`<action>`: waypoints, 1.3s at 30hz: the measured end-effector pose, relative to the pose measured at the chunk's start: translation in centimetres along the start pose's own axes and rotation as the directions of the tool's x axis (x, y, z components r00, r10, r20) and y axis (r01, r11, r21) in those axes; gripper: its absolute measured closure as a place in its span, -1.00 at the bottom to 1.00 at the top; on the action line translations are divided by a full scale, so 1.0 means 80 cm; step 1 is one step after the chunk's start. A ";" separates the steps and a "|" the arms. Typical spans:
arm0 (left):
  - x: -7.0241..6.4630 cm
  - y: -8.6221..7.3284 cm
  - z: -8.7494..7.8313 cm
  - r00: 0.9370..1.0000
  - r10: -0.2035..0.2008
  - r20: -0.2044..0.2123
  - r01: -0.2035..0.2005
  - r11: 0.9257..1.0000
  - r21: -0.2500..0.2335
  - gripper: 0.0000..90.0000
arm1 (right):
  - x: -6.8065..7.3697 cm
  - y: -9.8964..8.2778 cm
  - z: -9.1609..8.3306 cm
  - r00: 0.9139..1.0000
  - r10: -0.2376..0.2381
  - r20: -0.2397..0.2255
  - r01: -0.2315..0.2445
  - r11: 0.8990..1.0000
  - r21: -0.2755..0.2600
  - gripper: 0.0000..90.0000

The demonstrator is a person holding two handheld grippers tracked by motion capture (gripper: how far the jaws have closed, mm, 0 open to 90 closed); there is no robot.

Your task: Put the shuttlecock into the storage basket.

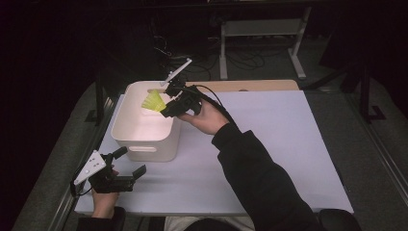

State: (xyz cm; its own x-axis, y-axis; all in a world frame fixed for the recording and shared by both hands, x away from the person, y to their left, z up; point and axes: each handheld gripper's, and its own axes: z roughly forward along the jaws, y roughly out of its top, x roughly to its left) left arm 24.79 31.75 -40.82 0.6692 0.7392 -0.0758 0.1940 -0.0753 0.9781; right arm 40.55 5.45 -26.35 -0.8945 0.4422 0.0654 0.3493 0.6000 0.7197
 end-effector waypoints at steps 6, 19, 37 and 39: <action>0.000 0.000 0.000 1.000 -0.002 0.000 0.002 1.000 -0.003 -1.00 | 0.004 0.004 0.007 1.000 -0.016 -0.013 0.016 1.000 0.009 0.41; 0.000 0.000 0.000 1.000 -0.003 0.000 0.003 1.000 -0.005 -1.00 | 0.015 0.002 0.029 0.998 -0.045 -0.054 0.047 0.998 0.037 0.41; 0.000 0.000 0.000 1.000 -0.003 0.002 0.003 1.000 -0.005 -1.00 | 0.019 -0.005 0.058 0.995 -0.046 -0.085 0.052 0.996 0.074 0.41; 0.000 0.000 0.000 1.000 -0.002 0.002 0.002 1.000 -0.005 -1.00 | 0.019 -0.006 0.062 0.995 -0.043 -0.088 0.050 0.995 0.084 0.41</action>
State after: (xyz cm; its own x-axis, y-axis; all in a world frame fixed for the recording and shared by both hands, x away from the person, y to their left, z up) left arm 24.78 31.77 -40.79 0.6705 0.7378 -0.0782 0.1918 -0.0705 0.9789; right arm 40.39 9.15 -30.03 -0.9297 0.3559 0.0950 0.3260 0.6751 0.6617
